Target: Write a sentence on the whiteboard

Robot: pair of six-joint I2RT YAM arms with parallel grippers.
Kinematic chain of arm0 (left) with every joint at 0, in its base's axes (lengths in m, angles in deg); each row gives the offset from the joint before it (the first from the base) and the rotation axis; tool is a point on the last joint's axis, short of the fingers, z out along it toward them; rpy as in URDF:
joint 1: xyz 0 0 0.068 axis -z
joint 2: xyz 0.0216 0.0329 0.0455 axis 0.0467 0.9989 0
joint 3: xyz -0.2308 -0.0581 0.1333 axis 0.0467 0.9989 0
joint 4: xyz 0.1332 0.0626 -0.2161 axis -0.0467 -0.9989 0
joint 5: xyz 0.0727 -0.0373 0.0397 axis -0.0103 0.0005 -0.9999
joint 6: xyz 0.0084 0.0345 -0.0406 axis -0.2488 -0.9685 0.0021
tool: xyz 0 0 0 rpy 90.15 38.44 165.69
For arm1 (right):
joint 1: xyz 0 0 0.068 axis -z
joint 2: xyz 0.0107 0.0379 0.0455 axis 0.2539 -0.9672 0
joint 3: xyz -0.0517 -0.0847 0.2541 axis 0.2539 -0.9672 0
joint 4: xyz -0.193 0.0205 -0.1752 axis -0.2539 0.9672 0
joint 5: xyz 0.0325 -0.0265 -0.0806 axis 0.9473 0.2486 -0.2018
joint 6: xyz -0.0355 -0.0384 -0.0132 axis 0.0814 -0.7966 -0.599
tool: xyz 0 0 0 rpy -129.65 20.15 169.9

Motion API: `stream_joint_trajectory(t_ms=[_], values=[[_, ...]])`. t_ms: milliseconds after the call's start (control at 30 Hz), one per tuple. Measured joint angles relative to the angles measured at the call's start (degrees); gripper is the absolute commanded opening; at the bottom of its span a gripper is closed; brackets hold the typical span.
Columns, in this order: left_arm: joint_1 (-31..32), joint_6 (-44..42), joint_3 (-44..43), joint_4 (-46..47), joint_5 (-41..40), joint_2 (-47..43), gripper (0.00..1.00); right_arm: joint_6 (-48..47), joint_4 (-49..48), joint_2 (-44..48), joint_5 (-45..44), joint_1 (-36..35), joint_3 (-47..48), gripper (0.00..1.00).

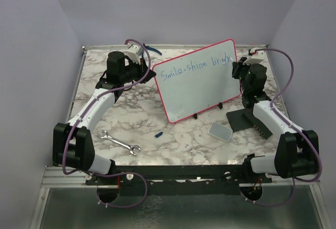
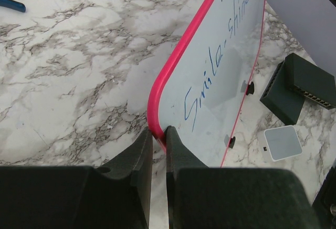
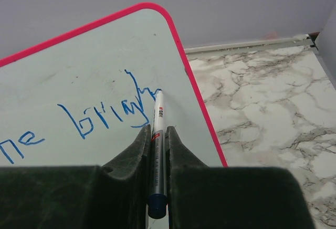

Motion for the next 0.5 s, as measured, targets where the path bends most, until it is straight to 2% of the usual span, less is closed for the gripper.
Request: stream_joint_trajectory(t_ms=[500], values=[[0.0, 0.0, 0.0, 0.0, 0.0, 0.0, 0.00, -0.2, 0.0, -0.3, -1.2, 0.1, 0.5, 0.01]])
